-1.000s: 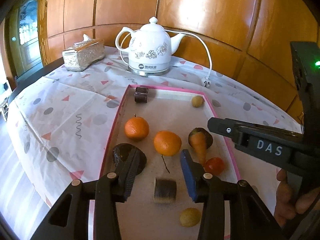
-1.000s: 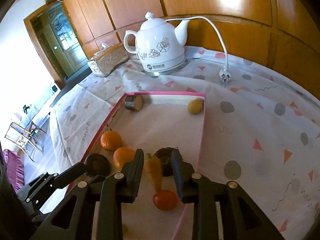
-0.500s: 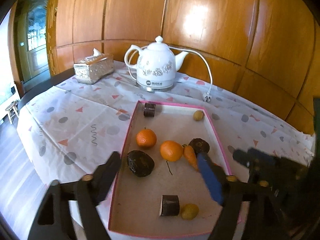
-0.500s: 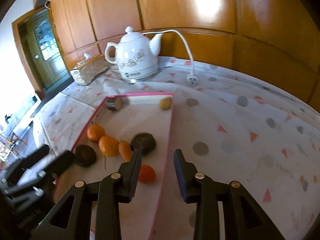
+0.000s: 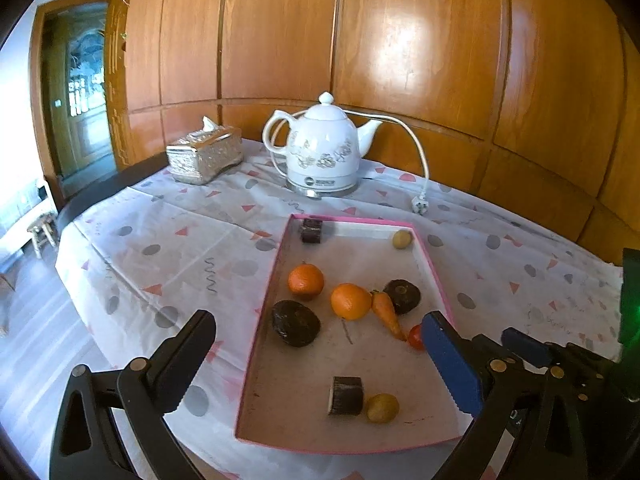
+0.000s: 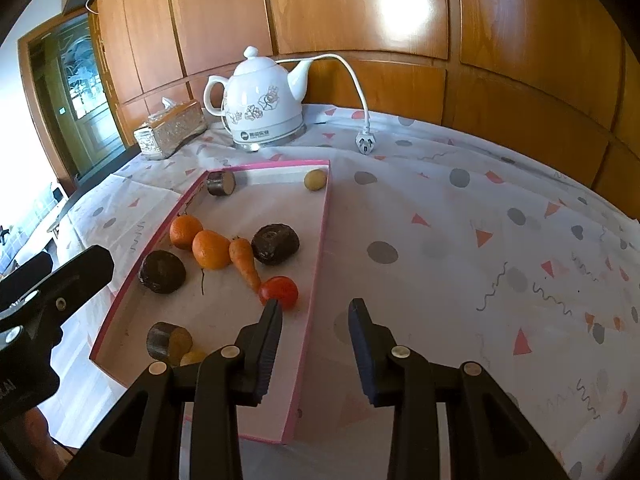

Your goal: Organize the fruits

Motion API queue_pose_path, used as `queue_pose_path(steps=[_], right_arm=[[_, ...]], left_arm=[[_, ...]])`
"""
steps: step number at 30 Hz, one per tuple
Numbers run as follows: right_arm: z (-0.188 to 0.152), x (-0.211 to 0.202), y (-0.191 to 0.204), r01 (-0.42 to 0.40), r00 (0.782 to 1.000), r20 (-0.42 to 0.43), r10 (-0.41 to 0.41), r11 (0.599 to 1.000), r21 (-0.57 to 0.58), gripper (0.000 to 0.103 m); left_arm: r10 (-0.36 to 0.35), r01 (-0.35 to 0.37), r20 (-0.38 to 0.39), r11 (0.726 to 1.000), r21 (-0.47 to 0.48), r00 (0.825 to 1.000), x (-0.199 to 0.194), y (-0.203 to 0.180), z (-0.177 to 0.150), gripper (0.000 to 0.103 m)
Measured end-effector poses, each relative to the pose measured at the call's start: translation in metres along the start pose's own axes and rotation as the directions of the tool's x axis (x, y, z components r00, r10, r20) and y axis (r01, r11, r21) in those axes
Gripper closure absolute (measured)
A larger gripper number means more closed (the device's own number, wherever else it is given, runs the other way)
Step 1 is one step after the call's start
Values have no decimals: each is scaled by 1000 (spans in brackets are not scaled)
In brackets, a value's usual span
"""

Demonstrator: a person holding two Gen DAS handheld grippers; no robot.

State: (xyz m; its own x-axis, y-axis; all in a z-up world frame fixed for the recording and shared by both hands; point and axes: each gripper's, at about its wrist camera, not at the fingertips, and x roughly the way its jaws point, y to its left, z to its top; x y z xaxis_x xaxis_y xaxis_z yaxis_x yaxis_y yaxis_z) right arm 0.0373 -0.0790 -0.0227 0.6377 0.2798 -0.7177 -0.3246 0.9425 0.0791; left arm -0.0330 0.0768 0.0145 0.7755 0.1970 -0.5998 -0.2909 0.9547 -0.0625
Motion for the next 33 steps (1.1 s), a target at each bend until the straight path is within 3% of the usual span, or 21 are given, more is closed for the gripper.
queue_pose_path(steps=[33], right_arm=[[-1, -3, 9, 8, 1000, 13, -8, 1000, -30, 68]], left_arm=[[9, -9, 3, 1000, -20, 1000, -4, 5, 0, 0]])
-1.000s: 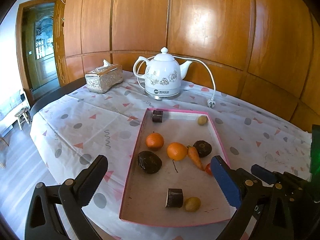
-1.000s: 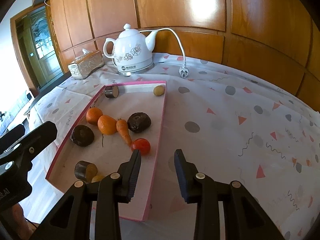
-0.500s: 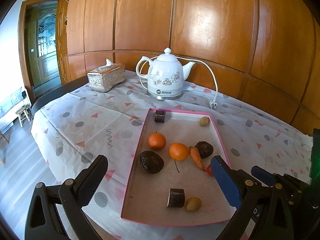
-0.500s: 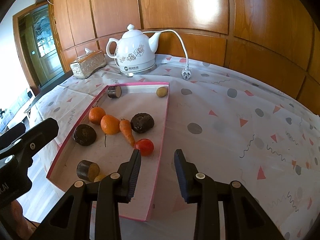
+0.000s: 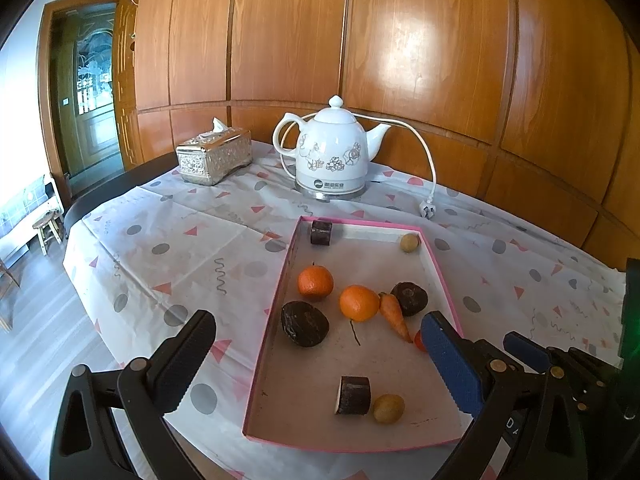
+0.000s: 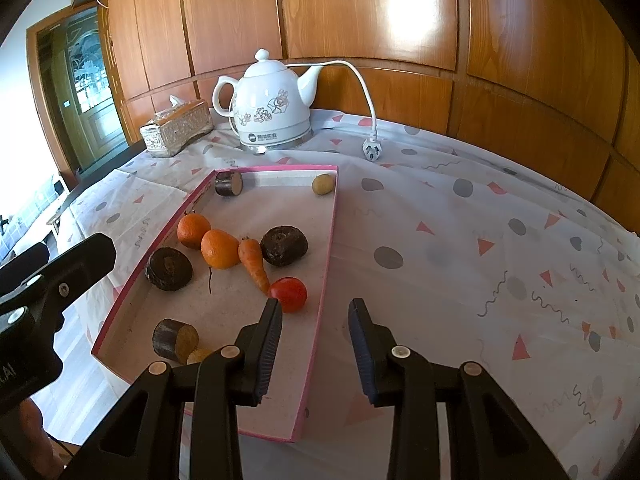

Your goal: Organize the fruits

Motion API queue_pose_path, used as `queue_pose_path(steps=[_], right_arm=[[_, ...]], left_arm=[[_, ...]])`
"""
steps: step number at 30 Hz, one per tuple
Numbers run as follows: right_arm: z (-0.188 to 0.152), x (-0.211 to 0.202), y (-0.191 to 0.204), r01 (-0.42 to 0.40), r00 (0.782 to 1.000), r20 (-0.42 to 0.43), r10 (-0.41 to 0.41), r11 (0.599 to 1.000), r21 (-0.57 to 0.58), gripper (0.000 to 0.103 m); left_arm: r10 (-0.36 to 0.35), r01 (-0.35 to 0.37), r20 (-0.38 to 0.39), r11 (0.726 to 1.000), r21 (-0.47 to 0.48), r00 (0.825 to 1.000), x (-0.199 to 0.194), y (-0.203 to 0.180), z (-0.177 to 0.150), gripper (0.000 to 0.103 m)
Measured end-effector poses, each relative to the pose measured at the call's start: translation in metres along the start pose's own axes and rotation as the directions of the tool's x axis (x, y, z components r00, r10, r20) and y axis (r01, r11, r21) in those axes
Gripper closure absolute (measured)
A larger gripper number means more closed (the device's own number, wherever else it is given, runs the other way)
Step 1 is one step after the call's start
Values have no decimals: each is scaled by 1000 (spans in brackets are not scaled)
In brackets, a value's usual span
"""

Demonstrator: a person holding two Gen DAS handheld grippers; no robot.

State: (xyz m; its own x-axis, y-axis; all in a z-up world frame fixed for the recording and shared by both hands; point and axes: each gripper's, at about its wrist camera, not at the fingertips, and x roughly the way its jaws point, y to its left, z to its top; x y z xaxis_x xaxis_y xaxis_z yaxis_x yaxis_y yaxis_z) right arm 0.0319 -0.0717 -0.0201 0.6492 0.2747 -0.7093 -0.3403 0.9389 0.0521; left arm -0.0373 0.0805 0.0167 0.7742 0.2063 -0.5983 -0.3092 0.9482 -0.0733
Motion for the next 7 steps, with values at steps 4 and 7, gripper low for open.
queue_pose_path(steps=[4, 7], right_arm=[[-1, 1, -1, 2, 1000, -2, -2, 1000, 5, 68], [-1, 1, -8, 3, 1000, -2, -3, 1000, 23, 68]], left_arm=[[-11, 11, -7, 1000, -13, 1000, 2, 1, 0, 0], [-18, 17, -13, 1000, -10, 1000, 3, -1, -1, 0]])
